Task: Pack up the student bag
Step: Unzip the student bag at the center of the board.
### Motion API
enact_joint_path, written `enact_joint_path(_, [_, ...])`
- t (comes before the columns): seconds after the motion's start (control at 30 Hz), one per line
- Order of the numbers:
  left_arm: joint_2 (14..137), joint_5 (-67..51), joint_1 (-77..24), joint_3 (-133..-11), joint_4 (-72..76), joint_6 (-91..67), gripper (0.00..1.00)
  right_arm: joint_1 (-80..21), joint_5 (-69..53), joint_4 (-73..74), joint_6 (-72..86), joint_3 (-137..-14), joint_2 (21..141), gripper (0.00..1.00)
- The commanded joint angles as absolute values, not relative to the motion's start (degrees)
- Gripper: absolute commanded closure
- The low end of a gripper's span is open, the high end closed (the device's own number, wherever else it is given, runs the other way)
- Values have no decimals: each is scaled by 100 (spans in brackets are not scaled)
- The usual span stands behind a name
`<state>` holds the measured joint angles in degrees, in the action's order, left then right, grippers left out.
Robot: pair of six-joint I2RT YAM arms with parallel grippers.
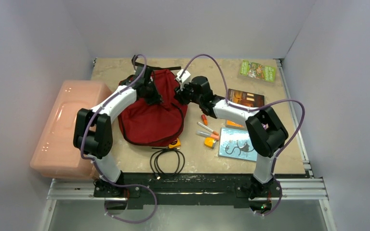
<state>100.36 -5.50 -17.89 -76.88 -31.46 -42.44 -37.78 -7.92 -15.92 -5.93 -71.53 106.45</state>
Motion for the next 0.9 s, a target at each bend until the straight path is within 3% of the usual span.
enact_joint_path(0.0, [9758,-1224,-1688,-7640,-2567,-4202,100,-3819,-1620,-1557,-1003,-7143,10631,58])
enact_joint_path(0.63, [9732,-1279,-1661,-7699,-2548,-4078,100,-3821,-1471,-1415,-894,-7013,10872,59])
enact_joint_path(0.87, [9746,-1299,-1659,-7700,-2536,-4065,100,-3821,-1273,-1503,-848,-7020,10879,65])
